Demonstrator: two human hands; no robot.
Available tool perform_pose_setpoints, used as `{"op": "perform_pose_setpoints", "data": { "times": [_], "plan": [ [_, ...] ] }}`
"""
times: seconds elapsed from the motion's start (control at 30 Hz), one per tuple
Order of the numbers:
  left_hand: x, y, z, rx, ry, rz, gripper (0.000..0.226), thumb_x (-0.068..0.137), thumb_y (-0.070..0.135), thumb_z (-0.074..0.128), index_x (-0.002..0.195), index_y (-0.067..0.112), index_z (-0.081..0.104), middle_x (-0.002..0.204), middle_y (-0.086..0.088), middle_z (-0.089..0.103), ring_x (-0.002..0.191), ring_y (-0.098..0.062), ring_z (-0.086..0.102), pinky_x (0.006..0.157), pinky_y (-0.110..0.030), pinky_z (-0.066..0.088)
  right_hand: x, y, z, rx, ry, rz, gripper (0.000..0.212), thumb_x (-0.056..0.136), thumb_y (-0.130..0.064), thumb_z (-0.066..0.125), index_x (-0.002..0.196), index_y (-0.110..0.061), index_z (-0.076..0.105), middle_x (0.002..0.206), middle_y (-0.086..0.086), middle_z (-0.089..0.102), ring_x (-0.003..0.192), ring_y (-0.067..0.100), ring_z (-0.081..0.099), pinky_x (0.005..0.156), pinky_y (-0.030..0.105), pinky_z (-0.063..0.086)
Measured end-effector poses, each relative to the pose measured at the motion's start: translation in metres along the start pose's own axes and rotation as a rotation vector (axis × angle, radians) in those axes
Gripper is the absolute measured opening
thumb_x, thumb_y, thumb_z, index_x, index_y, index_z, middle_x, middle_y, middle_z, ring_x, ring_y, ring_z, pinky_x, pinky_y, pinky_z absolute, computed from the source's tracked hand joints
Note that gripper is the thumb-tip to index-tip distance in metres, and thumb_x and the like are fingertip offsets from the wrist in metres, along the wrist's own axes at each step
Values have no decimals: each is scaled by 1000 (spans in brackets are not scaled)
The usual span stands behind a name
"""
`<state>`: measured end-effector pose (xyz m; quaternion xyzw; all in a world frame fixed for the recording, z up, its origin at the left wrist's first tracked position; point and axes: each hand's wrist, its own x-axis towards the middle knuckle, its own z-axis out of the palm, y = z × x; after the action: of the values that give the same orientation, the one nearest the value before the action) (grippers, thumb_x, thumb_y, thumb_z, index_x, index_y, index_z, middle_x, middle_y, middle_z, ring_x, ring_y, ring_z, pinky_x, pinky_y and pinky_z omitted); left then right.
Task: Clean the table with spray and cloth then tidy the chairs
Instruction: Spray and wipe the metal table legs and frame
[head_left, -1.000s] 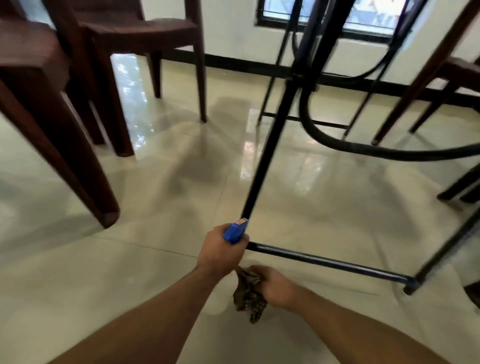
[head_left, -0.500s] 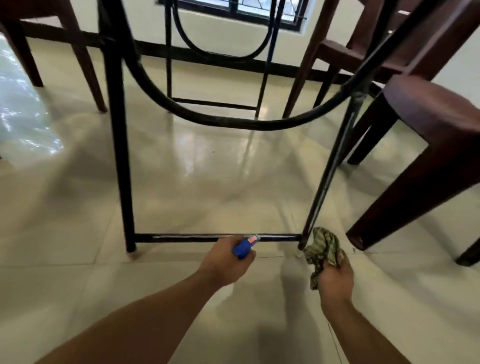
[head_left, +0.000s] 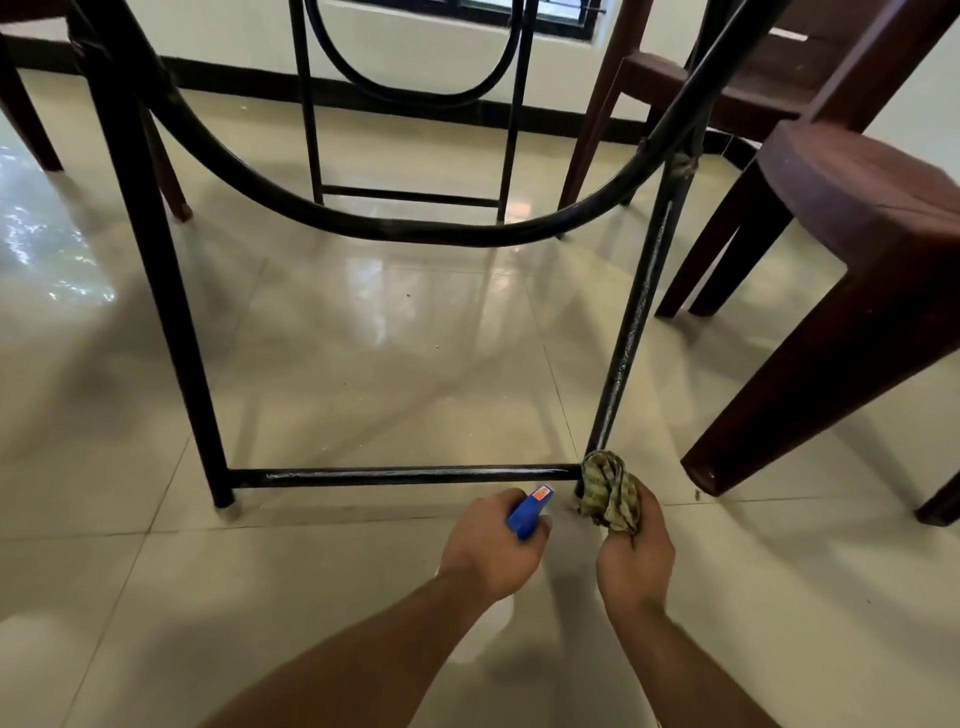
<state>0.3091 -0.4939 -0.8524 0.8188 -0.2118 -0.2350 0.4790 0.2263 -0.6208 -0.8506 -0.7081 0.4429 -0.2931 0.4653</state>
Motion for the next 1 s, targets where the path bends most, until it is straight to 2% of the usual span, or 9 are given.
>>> {"op": "perform_pose_setpoints", "data": {
  "times": [0.13,0.33,0.43,0.53,0.6,0.73,0.8,0.9,1.0],
  "plan": [
    [0,0,-12,-29,-23,4,21,88,35,65,76,20,57,61,7,50,55,-12,41,60,-31,42,3,0,13,-227,-43,-300,53,88,9,52,137,-11,56,133,0,56,124,20,51,109,34,41],
    [-7,-13,-48,-29,22,-40,12,88,24,68,78,20,62,62,1,58,58,-12,49,64,-41,54,-2,-5,72,-610,-287,-179,74,89,-2,54,157,-16,28,165,5,19,149,29,16,123,40,24],
    [-13,-21,-69,-45,33,-67,15,90,22,68,77,25,62,62,5,58,59,-13,52,66,-44,56,-12,-10,87,-757,-473,-434,73,95,-7,48,160,-24,19,167,-5,14,154,18,5,125,35,15],
    [-15,-29,-84,-40,59,-83,12,90,26,70,81,24,63,67,-2,63,61,-15,56,69,-45,58,6,-3,85,-851,-290,-350,67,92,-20,39,158,-22,25,166,-2,21,154,19,8,126,36,6],
    [-16,-30,-93,-36,66,-90,10,89,29,70,84,23,64,72,-9,67,62,-16,58,70,-48,60,6,-4,94,-785,-228,-220,68,92,-17,46,157,-16,26,167,3,19,155,22,3,126,39,2],
    [-12,-36,-112,5,56,-28,4,89,27,71,89,26,67,71,-5,68,62,-19,60,69,-49,59,-10,-2,100,-577,-502,-407,64,94,-17,42,157,-22,30,167,-4,13,154,14,-6,126,36,-3],
    [-12,-41,-120,1,53,-22,5,90,27,70,92,30,68,74,-10,70,61,-17,58,68,-48,57,3,10,88,-599,-421,-396,65,90,-30,36,155,-24,34,166,-4,18,155,14,2,126,37,0],
    [-15,-47,-128,45,68,8,4,90,28,70,88,30,66,72,-6,68,58,-11,55,65,-40,55,10,3,96,-576,-210,-136,61,91,-10,47,151,-12,41,163,9,29,154,26,14,126,41,9],
    [-16,-53,-130,43,60,-16,5,89,28,70,89,30,66,69,-2,67,57,-11,57,64,-38,55,-28,-15,121,-388,-533,-326,59,93,-21,45,152,-18,41,163,0,27,155,22,10,126,40,14]
  ]
}}
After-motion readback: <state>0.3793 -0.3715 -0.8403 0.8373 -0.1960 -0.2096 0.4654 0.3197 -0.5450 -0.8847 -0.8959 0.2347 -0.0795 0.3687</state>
